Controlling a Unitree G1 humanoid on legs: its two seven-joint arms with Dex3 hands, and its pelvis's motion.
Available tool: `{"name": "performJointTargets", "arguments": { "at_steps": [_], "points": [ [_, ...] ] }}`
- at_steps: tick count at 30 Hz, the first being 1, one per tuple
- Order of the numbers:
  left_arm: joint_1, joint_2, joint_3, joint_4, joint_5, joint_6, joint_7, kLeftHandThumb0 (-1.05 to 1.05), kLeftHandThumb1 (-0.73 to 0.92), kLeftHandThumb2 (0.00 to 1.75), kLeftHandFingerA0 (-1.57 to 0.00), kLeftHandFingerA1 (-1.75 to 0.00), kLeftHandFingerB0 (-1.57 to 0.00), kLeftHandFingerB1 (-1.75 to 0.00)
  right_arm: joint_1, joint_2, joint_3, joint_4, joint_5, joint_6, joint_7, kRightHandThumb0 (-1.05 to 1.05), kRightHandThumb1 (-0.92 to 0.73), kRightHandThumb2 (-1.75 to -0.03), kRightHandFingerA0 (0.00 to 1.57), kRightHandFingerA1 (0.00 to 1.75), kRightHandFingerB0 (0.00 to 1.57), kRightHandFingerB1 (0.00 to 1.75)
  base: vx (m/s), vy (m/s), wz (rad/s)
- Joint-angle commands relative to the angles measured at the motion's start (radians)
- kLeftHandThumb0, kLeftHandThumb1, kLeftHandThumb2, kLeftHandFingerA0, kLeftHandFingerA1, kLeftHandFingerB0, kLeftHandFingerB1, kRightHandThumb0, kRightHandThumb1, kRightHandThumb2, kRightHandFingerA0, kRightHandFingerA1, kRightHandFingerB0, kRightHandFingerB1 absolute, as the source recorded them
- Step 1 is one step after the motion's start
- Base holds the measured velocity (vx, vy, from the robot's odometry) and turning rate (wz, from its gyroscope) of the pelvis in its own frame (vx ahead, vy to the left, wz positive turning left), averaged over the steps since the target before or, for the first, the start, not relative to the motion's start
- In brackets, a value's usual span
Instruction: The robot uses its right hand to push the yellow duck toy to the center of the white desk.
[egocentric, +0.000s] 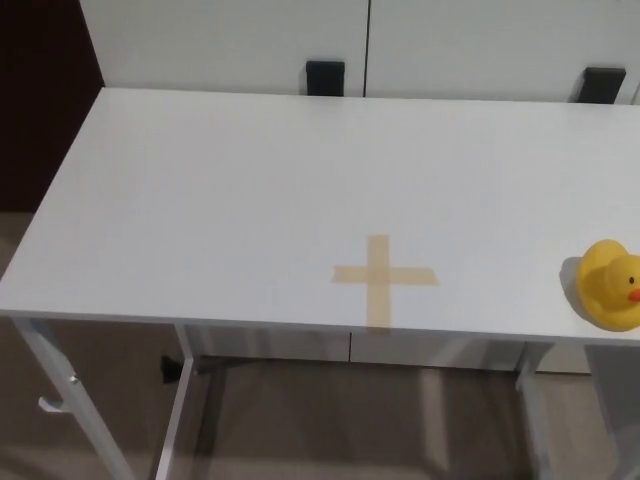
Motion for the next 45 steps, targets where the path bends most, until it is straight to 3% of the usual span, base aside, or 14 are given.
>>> {"name": "performJointTargets", "arguments": {
  "at_steps": [1,6,7,13,18,22,23,24,25,26,27,32,33,45],
  "points": [
    [0.008,0.019,0.013,0.015,-0.018,0.009,-0.01,0.12,-0.07,0.94,-1.42,-1.26,-1.36,-1.22,-0.028,-0.029,-0.098,0.023,0.133,-0.11,0.087,-0.29,-0.7,-0.6,0.45,0.55,0.39,0.36,0.0,0.0,0.0],
    [0.014,0.016,0.016,0.017,-0.018,0.005,-0.009,0.12,-0.07,0.94,-1.4,-1.25,-1.36,-1.22,-0.056,-0.066,-0.152,-0.006,0.165,-0.067,0.117,-0.5,-0.77,-0.63,0.3,0.48,0.29,0.31,0.0,0.0,0.0],
    [0.015,0.015,0.019,0.019,-0.022,0.009,-0.008,0.12,-0.04,0.96,-1.39,-1.24,-1.33,-1.21,-0.067,-0.084,-0.161,-0.066,0.168,-0.038,0.101,-0.7,-0.82,-0.65,0.21,0.36,0.24,0.32,0.0,0.0,0.0],
    [0.017,0.015,0.019,0.015,-0.028,0.015,-0.012,0.12,-0.04,0.96,-1.4,-1.25,-1.34,-1.21,-0.126,-0.132,-0.167,-0.327,0.17,0.071,0.064,-0.74,-0.86,-0.66,0.17,0.43,0.25,0.31,0.0,0.0,0.0],
    [0.014,0.005,0.036,0.018,-0.048,0.012,-0.016,0.11,0.0,0.98,-1.35,-1.22,-1.29,-1.18,-0.252,-0.134,-0.128,-0.5,0.17,0.156,0.048,-0.76,-0.83,-0.65,0.4,0.53,0.36,0.42,0.0,0.0,0.0],
    [0.009,0.003,0.035,0.017,-0.046,0.017,-0.021,0.1,0.0,0.98,-1.35,-1.21,-1.3,-1.18,-0.326,-0.1,-0.088,-0.568,0.16,0.169,0.045,-0.81,-0.81,-0.64,0.43,0.51,0.37,0.4,0.0,0.0,0.0],
    [0.007,0.003,0.035,0.02,-0.045,0.017,-0.022,0.58,-0.36,1.75,-1.4,-0.94,-1.36,-1.02,-0.338,-0.095,-0.075,-0.576,0.151,0.17,0.045,-0.81,-0.82,-0.65,0.43,0.47,0.36,0.37,0.0,0.0,0.0],
    [0.006,0.003,0.035,0.021,-0.045,0.017,-0.022,0.58,-0.36,1.75,-1.4,-0.94,-1.36,-1.02,-0.342,-0.094,-0.071,-0.58,0.148,0.172,0.044,-0.81,-0.82,-0.65,0.43,0.47,0.36,0.37,0.01,0.0,0.06],
    [0.002,-0.01,0.05,0.019,-0.06,0.003,-0.014,0.09,0.0,0.98,-1.35,-1.22,-1.29,-1.18,-0.386,-0.071,-0.026,-0.601,0.148,0.184,0.066,-0.77,-0.86,-0.66,0.34,0.39,0.27,0.33,0.02,-0.003,0.06],
    [0.001,-0.016,0.057,0.019,-0.066,-0.003,-0.011,0.09,0.0,0.98,-1.35,-1.22,-1.29,-1.18,-0.404,-0.062,-0.007,-0.612,0.148,0.191,0.074,-0.77,-0.86,-0.66,0.34,0.39,0.27,0.33,0.0,0.0,0.0],
    [0.0,-0.017,0.061,0.019,-0.068,-0.006,-0.013,0.43,-0.42,1.75,-1.42,-1.0,-1.28,-1.04,-0.406,-0.058,0.002,-0.621,0.145,0.196,0.072,-0.75,-0.87,-0.67,0.33,0.38,0.26,0.33,0.0,0.0,0.0],
    [-0.017,-0.031,0.083,0.011,-0.079,-0.008,-0.019,0.39,-0.46,1.75,-1.44,-1.03,-1.24,-1.07,-0.433,-0.003,0.061,-0.671,0.123,0.197,0.046,-0.72,-0.89,-0.67,0.34,0.42,0.28,0.37,0.0,0.0,0.0],
    [-0.019,-0.032,0.083,0.009,-0.078,-0.007,-0.017,0.07,-0.06,0.95,-1.4,-1.25,-1.34,-1.21,-0.437,0.004,0.073,-0.671,0.119,0.199,0.047,-0.74,-0.89,-0.67,0.34,0.41,0.29,0.35,0.0,0.0,0.0],
    [-0.005,-0.042,0.089,-0.003,-0.079,-0.014,-0.014,0.06,0.0,0.98,-1.36,-1.24,-1.29,-1.19,-0.554,0.056,0.246,-0.433,0.0,0.173,0.01,-0.81,-0.92,-0.73,0.29,0.42,0.24,0.36,0.0,0.0,0.0]
  ]
}}
